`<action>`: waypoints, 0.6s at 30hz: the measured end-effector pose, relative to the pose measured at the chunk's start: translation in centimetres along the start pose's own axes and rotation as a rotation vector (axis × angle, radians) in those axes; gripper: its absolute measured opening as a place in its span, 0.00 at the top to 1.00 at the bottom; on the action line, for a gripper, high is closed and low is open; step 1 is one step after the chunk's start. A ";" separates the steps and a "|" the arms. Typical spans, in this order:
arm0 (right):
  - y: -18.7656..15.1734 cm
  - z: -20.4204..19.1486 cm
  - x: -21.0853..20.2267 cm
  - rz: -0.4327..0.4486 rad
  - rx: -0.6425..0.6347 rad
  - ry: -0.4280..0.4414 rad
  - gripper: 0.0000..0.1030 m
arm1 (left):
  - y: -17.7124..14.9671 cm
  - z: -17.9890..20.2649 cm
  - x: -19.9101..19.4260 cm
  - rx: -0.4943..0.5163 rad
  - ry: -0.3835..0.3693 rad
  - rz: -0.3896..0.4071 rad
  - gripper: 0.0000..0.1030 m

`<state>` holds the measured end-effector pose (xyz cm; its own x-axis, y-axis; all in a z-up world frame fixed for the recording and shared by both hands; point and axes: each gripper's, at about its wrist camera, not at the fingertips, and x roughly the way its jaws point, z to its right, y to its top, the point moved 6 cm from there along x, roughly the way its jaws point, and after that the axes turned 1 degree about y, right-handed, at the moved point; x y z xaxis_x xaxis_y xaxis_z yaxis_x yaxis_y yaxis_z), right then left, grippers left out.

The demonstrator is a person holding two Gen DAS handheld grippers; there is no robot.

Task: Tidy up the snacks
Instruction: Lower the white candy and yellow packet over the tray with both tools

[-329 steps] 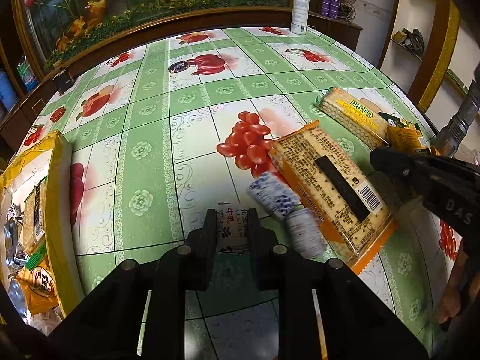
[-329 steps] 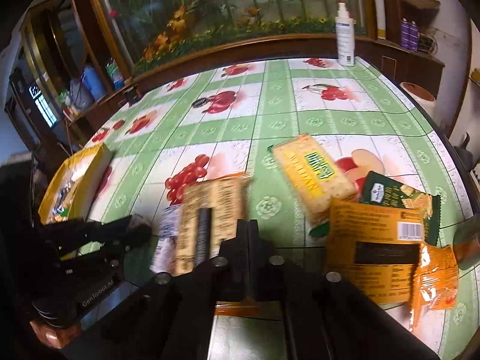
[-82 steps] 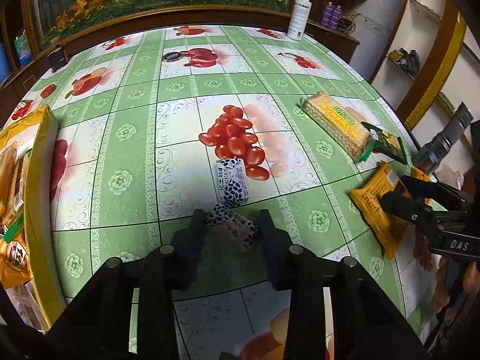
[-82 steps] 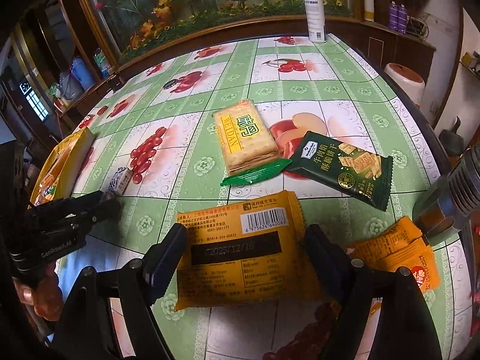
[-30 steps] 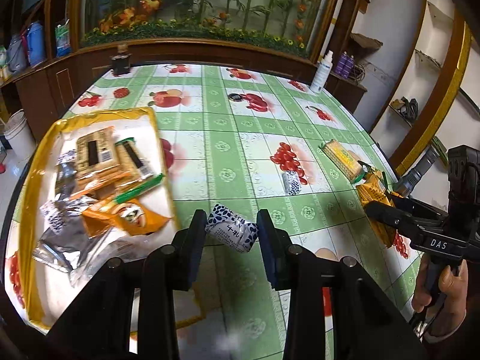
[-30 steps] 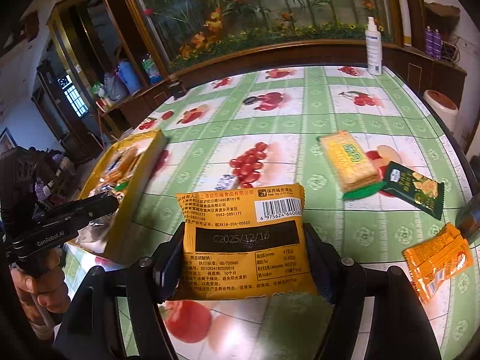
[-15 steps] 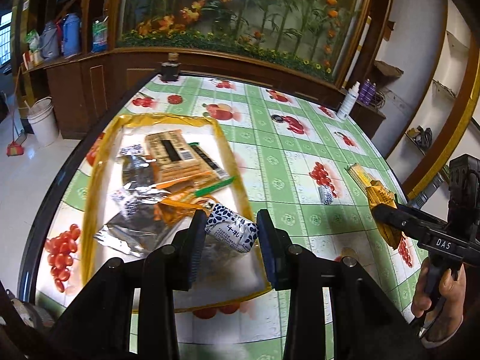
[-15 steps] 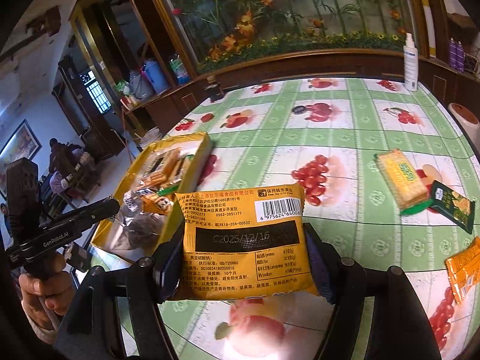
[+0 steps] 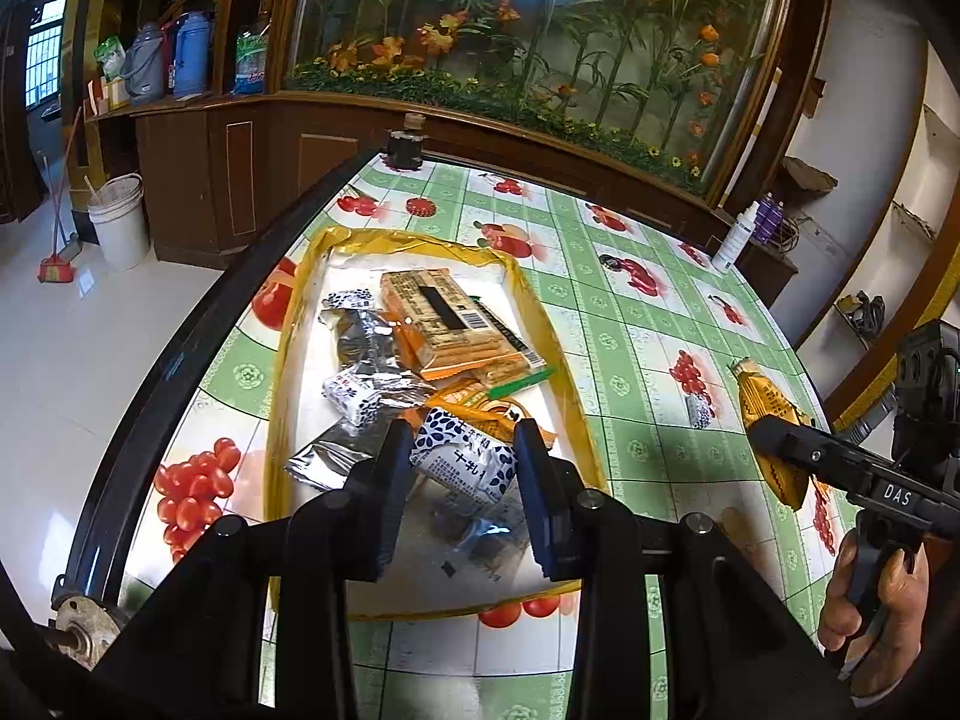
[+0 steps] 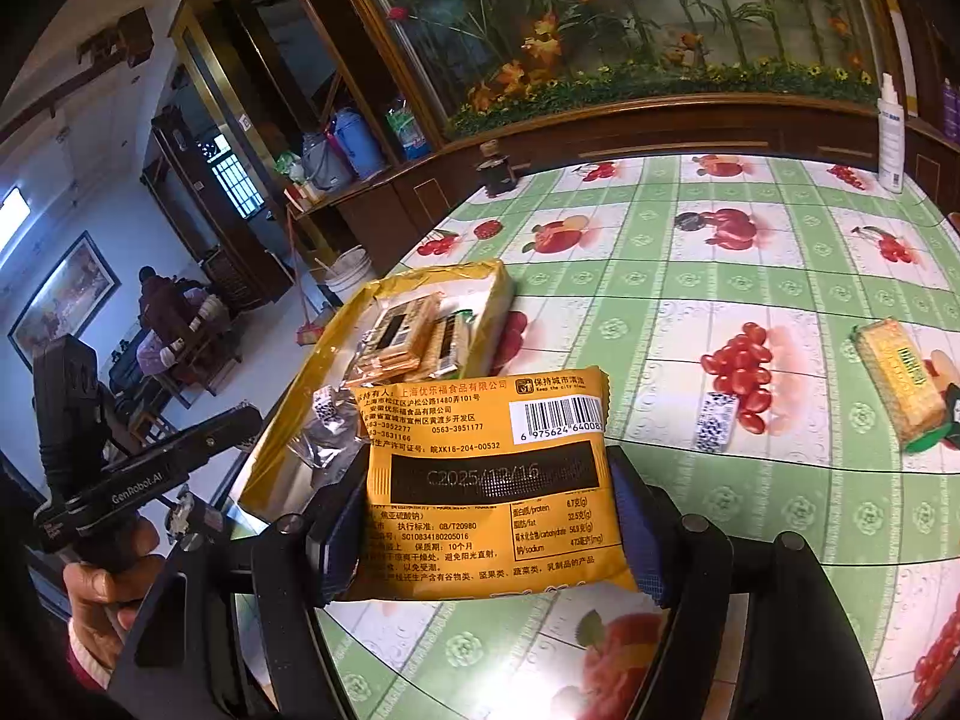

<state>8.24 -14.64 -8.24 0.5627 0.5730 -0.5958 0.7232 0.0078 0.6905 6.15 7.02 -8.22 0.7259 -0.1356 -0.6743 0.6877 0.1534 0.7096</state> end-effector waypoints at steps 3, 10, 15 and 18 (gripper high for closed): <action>0.2 -0.3 0.6 -0.004 -0.001 0.006 0.29 | 0.0 -0.7 0.1 -0.010 0.006 -0.003 0.69; 0.6 -1.1 1.7 -0.013 -0.007 0.024 0.29 | -0.1 -1.6 0.5 -0.018 0.011 -0.013 0.69; 0.9 -1.6 2.5 -0.018 -0.007 0.039 0.29 | -0.2 -1.8 0.9 -0.022 0.016 -0.023 0.69; 1.0 -1.9 3.0 -0.020 -0.006 0.050 0.29 | -0.2 -2.1 1.3 -0.026 0.020 -0.030 0.69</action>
<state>9.93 -11.34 -8.54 0.5277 0.6128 -0.5882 0.7313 0.0246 0.6816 6.93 8.84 -9.71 0.7043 -0.1213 -0.6994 0.7088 0.1747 0.6835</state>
